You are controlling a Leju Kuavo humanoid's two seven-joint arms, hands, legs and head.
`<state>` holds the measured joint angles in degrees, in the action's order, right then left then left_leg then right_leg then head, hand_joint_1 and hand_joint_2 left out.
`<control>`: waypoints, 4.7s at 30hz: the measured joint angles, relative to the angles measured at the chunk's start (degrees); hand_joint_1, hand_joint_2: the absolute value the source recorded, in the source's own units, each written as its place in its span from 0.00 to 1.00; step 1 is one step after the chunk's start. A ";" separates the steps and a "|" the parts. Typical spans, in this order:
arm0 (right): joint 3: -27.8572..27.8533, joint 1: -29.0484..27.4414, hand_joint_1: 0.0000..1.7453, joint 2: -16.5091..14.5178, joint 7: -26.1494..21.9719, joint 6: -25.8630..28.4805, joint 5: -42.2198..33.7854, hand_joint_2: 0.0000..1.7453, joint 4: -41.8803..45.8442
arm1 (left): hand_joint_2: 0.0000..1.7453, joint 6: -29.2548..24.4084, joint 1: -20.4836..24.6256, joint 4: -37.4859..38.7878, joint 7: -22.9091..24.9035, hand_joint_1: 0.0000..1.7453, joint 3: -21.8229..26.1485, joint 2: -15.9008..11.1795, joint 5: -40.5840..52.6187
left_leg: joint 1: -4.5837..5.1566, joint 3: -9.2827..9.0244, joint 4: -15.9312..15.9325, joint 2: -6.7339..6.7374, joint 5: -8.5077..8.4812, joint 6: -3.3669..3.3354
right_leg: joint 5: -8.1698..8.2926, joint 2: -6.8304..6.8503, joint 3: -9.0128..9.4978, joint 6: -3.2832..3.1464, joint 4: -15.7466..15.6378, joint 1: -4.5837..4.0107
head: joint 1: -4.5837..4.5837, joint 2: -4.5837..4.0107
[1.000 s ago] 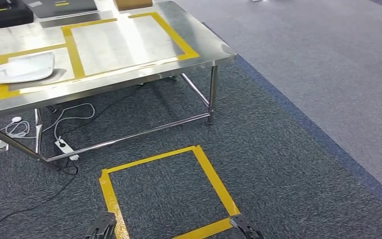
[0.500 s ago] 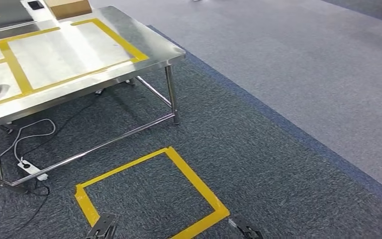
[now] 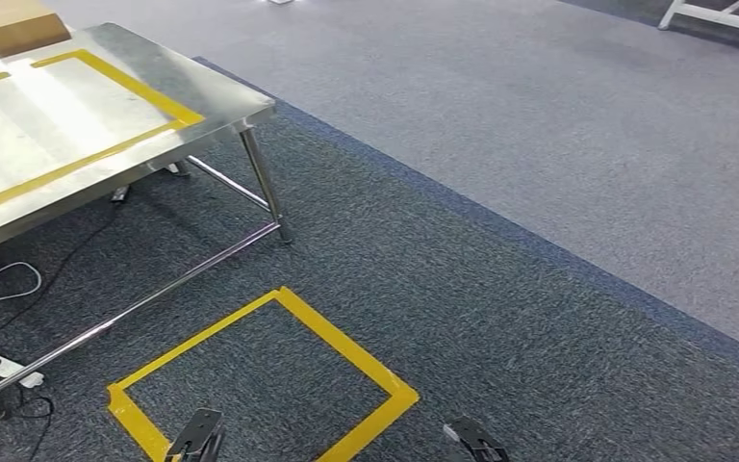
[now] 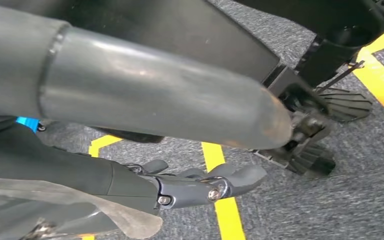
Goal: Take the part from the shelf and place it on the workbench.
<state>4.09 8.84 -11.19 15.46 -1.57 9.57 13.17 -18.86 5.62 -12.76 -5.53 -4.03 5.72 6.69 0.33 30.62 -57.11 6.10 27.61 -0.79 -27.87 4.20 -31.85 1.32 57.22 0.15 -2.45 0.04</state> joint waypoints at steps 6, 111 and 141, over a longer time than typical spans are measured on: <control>0.00 0.07 0.00 -0.03 0.04 -0.01 0.01 0.00 -0.02 | 0.00 0.05 -0.07 0.03 0.03 0.00 -0.02 -0.03 0.00 | -0.68 4.11 -10.78 -5.06 6.89 1.53 | 0.80 -4.03 -0.50 -1.87 -0.27 0.37 | -0.39 0.00; 0.12 0.27 0.00 -0.34 0.42 0.18 0.65 0.00 -0.14 | 0.00 0.23 -0.30 0.55 0.15 0.00 -0.12 0.43 0.71 | -0.73 0.39 0.69 -8.95 -0.52 -0.62 | 0.11 -9.50 -4.94 -0.16 3.46 0.24 | -0.19 0.00; 1.02 0.51 0.00 -0.18 0.85 0.31 0.81 0.00 -0.23 | 0.00 0.19 -0.43 0.59 -0.46 0.00 -0.11 0.53 0.46 | -1.04 0.22 0.65 -9.52 -0.19 -0.30 | 1.00 -10.80 -4.17 0.06 2.16 0.39 | -0.15 0.00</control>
<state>5.10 9.35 -11.37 16.31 -1.27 10.39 12.95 -18.68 5.19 -12.17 -5.99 -4.14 6.26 7.15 -0.71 30.84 -56.47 -3.42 27.42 -1.10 -26.87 -6.59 -36.02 1.38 59.39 0.54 -2.60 0.04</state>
